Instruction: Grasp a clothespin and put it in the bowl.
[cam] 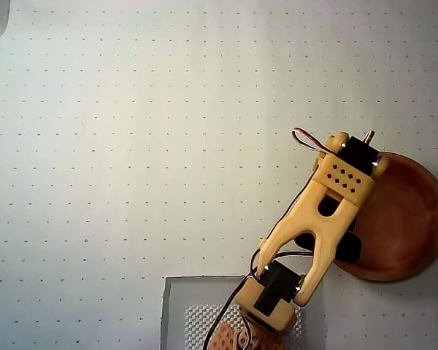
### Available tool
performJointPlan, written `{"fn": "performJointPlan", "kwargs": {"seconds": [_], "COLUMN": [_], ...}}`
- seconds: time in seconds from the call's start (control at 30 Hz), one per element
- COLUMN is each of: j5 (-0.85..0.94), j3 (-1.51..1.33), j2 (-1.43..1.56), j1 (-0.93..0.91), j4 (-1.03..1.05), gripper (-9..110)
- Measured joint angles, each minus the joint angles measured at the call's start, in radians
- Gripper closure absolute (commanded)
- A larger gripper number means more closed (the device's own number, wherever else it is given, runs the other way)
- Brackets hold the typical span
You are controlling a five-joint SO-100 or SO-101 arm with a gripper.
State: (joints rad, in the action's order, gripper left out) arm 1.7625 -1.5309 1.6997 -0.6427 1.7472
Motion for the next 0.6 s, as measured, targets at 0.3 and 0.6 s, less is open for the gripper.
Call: {"fn": "performJointPlan", "kwargs": {"seconds": [0.3, 0.6], "j5": [0.055, 0.067], "j3": [0.000, 0.000], "j2": [0.000, 0.000], "j1": [-0.124, -0.198], "j4": [-0.075, -0.204], "gripper": [105, 105]}}
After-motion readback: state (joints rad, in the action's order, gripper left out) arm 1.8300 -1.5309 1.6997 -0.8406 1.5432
